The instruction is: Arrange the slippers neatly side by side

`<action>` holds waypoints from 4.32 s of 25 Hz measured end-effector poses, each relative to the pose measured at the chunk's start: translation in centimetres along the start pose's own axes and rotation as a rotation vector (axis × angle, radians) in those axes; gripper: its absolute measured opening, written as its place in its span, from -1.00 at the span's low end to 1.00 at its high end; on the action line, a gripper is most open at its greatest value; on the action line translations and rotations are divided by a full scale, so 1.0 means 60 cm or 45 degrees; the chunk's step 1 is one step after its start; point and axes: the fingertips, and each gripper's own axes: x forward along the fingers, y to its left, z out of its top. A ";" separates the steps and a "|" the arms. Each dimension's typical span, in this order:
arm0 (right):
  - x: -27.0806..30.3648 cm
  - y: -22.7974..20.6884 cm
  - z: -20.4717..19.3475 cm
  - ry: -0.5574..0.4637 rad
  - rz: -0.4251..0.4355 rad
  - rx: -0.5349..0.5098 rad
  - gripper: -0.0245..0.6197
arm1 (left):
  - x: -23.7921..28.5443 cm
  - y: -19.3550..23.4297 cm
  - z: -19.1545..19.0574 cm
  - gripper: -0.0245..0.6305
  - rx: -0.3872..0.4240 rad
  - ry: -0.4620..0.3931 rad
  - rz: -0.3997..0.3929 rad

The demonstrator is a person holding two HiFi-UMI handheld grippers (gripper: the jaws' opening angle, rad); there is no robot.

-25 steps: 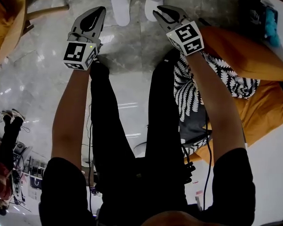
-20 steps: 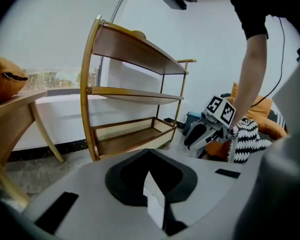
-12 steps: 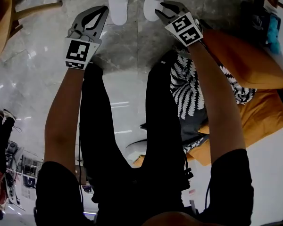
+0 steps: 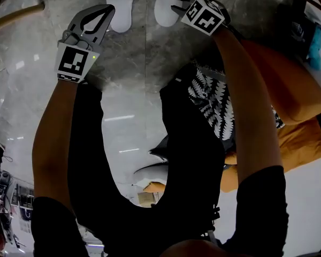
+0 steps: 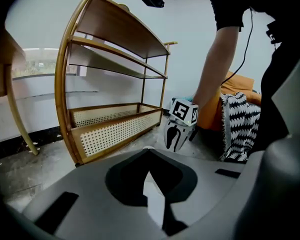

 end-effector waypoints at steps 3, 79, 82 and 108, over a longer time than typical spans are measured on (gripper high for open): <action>0.036 -0.021 -0.021 0.055 0.006 -0.077 -0.50 | 0.021 0.005 -0.021 -0.88 0.018 -0.016 -0.014; -0.021 0.074 0.015 -1.514 -0.337 2.973 -0.78 | -0.166 0.024 0.006 -0.88 -0.229 0.052 -0.022; -0.139 0.072 0.053 -1.488 -0.220 2.631 -0.82 | -0.178 -0.002 0.073 -0.88 -0.298 0.009 0.005; -1.269 0.332 0.652 -1.554 -0.946 0.410 -0.83 | -0.667 -0.049 0.966 -0.88 -0.062 -0.668 0.241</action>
